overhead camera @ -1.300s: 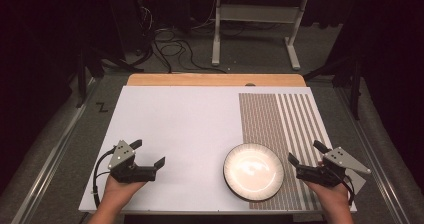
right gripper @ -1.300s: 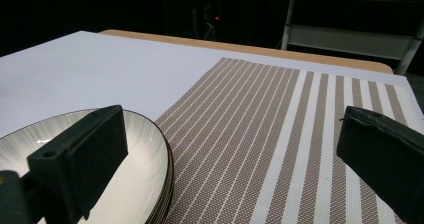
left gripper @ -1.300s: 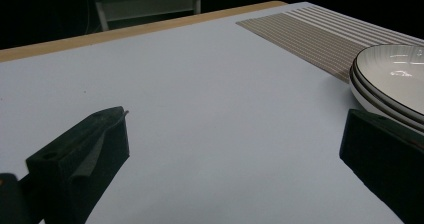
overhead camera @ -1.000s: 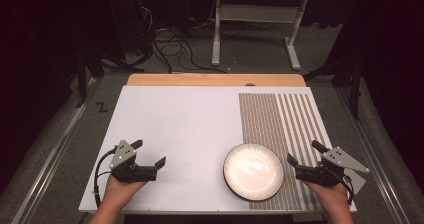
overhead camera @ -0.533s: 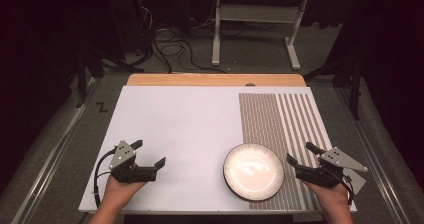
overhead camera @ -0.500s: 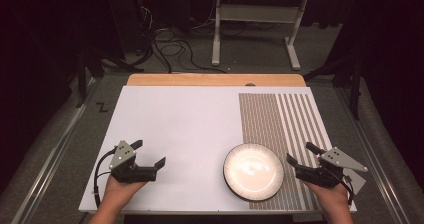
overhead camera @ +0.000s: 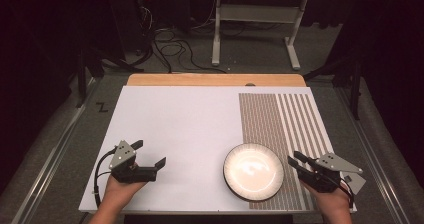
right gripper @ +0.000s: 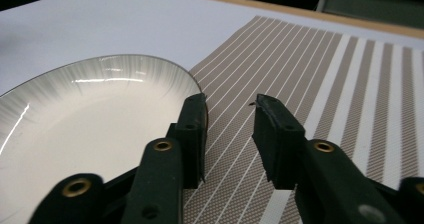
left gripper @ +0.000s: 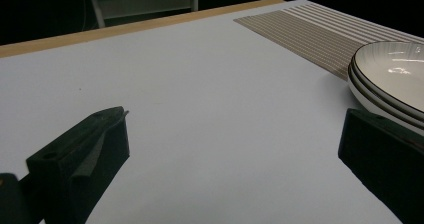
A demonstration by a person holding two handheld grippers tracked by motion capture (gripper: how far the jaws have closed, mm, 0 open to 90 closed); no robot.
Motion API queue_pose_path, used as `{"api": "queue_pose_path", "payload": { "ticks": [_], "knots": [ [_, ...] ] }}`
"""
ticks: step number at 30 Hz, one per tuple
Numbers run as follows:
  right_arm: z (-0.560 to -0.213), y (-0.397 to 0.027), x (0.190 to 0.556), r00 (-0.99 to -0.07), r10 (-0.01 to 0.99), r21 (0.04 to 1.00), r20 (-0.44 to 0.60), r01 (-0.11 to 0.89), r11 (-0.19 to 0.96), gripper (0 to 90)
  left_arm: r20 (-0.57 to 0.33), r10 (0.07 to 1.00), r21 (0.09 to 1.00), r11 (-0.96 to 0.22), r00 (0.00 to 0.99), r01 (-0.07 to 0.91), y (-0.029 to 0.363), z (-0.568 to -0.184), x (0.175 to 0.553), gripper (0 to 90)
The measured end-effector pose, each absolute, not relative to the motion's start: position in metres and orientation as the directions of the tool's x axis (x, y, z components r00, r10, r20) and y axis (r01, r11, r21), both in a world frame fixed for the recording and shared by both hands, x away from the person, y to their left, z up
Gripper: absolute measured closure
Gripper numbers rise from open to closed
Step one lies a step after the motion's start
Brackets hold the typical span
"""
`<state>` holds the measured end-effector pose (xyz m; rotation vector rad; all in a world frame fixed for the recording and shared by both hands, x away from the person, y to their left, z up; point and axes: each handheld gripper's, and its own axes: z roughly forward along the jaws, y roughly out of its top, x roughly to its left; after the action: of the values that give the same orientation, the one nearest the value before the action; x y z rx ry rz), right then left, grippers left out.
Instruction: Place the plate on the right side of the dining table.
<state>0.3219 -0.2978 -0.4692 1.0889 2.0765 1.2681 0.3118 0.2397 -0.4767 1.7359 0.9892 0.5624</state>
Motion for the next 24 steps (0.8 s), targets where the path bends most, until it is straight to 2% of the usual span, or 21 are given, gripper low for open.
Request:
{"api": "queue_pose_path", "payload": {
  "ticks": [5,8,17,24],
  "knots": [
    [-0.472,-0.296,0.322,-0.583,0.812,0.865,0.040,0.426,0.264,85.6,-0.076,0.833,0.925,-0.146,0.548,0.351,0.241,-0.476,0.311,0.3],
    [-0.473,-0.295,0.321,-0.592,0.805,0.851,0.047,0.446,0.278,90.0,-0.078,0.832,0.926,-0.144,0.549,0.350,0.240,-0.476,0.311,0.2],
    [-0.474,-0.291,0.321,-0.613,0.784,0.824,0.099,0.492,0.280,90.0,-0.078,0.827,0.928,-0.144,0.556,0.344,0.240,-0.475,0.310,0.2],
    [-0.478,-0.287,0.321,-0.614,0.787,0.827,0.059,0.472,0.306,88.3,-0.083,0.825,0.924,-0.147,0.559,0.354,0.239,-0.477,0.311,0.2]
  ]
}}
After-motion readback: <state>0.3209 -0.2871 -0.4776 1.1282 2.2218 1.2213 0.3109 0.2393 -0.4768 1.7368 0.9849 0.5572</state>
